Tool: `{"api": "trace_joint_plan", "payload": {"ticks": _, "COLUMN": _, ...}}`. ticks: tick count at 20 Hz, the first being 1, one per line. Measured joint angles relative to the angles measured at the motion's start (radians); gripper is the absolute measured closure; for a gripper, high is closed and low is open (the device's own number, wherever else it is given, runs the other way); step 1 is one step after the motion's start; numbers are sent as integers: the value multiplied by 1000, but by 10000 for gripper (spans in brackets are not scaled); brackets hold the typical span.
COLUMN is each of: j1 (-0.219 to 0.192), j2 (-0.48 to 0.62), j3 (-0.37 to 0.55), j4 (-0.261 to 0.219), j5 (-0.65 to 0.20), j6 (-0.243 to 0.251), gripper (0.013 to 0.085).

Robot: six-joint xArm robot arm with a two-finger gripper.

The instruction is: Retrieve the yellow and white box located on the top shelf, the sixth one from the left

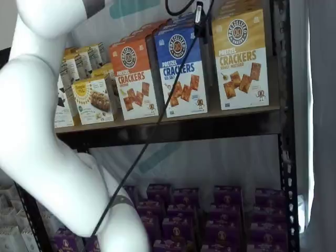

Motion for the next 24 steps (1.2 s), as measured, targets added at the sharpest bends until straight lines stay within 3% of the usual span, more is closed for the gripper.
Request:
{"api": "trace_joint_plan", "payload": {"ticks": 2, "j1": 34, "j2": 2, "j3": 7, "j4": -40, "j5": -58, "j6": -14, "gripper": 130}}
{"api": "trace_joint_plan", "payload": {"ticks": 6, "j1": 81, "j2": 36, "j3": -22, "j4": -124, "j5": -84, "j6": -9, "gripper": 130}}
{"api": "trace_joint_plan", "payload": {"ticks": 18, "j1": 159, "j2": 203, "j3": -211, "j4": -294, "j5": -33, "j6": 44, "gripper": 130}}
{"api": "trace_joint_plan", "payload": {"ticks": 24, "j1": 177, "j2": 280, "j3": -314, "j4": -350, "j5": 22, "j6": 66, "gripper": 130}}
